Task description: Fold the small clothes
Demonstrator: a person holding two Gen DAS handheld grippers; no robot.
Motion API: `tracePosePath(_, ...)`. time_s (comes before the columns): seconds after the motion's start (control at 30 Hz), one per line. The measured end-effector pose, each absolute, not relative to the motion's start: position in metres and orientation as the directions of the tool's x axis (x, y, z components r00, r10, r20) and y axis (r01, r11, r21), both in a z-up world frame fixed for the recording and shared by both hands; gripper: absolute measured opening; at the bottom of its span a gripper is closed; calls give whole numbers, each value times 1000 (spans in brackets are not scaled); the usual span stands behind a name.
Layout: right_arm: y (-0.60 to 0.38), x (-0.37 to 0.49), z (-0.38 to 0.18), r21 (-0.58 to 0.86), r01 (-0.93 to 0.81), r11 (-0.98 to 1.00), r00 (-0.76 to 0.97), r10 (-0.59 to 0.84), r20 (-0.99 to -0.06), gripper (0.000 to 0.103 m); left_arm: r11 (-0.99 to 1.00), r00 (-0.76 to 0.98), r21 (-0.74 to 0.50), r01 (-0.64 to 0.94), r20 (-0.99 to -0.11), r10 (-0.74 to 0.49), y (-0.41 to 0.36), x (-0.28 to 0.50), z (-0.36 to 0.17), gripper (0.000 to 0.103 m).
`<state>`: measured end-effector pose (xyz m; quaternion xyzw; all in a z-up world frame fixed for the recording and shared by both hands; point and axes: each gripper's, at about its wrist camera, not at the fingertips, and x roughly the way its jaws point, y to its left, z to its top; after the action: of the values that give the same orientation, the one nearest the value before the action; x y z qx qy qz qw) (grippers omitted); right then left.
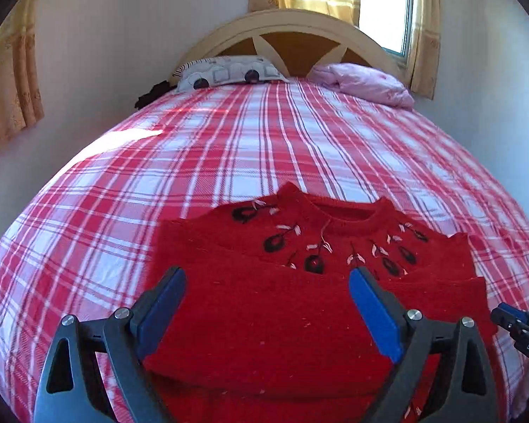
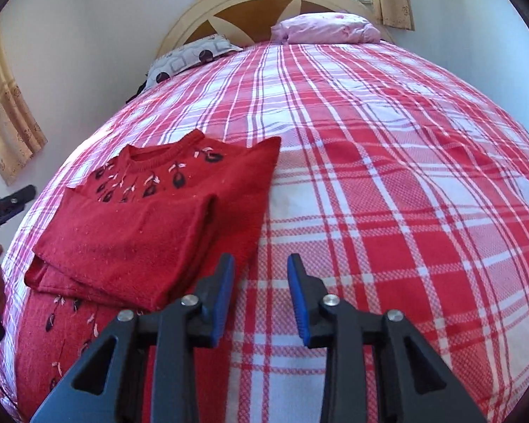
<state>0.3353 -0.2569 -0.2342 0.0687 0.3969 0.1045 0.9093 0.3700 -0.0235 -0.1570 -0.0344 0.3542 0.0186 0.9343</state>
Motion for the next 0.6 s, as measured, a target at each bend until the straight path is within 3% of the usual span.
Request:
tracePosePath(0.2, -251, 340, -254, 174, -140, 975, 640, 224, -735, 35, 996, 671, 3, -84, -739, 58, -29, 388, -212, 94)
tracePosePath(0.27, -254, 337, -255, 180, -146, 973, 647, 231, -727, 35, 994, 645, -40, -97, -764, 32, -20, 391, -224, 94)
tracePosePath(0.4, -271, 336, -258, 294, -150, 944, 652, 318, -688, 35, 989, 727, -114, -91, -687, -12, 4, 365, -184, 94)
tracePosePath(0.5, -275, 334, -257, 327, -145, 934, 659, 338, -672, 36, 992, 768, -49, -119, -638, 61, 36, 332, -159, 94)
tracePosePath(0.53, -272, 331, -255, 311, -143, 940, 670, 323, -668, 38, 991, 762, -29, -132, -642, 83, 46, 326, -158, 94)
tracePosePath(0.6, -268, 327, -250, 277, -138, 951, 697, 292, -655, 58, 984, 730, -28, -179, -674, 113, 81, 308, -162, 94)
